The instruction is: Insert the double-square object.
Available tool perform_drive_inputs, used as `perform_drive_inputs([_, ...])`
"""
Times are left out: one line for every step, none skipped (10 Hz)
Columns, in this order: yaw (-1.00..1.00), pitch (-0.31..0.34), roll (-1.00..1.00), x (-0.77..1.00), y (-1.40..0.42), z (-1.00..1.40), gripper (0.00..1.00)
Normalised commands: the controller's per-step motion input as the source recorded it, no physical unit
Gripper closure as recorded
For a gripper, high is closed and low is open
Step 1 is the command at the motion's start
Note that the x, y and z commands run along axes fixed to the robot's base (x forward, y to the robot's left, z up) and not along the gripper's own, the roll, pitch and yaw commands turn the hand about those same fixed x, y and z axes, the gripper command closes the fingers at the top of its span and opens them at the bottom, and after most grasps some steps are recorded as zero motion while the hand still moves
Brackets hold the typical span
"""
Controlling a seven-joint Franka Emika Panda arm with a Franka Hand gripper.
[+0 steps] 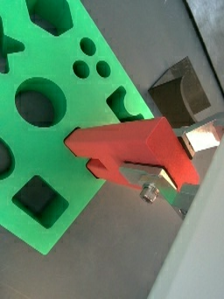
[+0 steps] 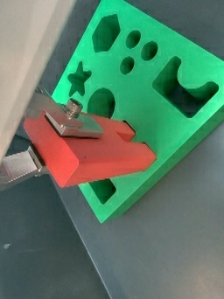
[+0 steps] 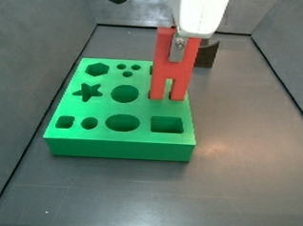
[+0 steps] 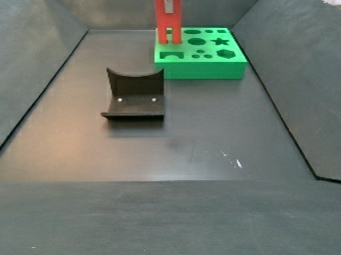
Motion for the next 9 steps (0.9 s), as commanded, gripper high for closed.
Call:
perform_drive_inputs([-0.04,-0.074,-0.02,0.00,-0.21,-0.23,1.00])
perform_drive_inputs([-0.03,-0.094,-0.02,0.00,-0.21,-0.20,1.00])
perform_drive_inputs([-0.03,-0.094,-0.03,0.00,-0.19,-0.19,1.00])
perform_drive_inputs([-0.03,-0.090,-0.02,0.00,-0.15,-0.19,1.00])
perform_drive_inputs([-0.01,-0.090,-0.01,0.00,-0.17,-0.21,1.00])
perform_drive_inputs([-0.01,-0.076,-0.02,-0.03,-0.10,-0.19,1.00])
perform_drive_inputs([-0.03,-0.064,-0.02,-0.08,-0.01,-0.14,1.00])
perform_drive_inputs([0.00,-0.074,-0.06,-0.02,0.00,-0.11,1.00])
perform_drive_inputs([0.00,-0.094,-0.09,-0.01,0.00,-0.08,1.00])
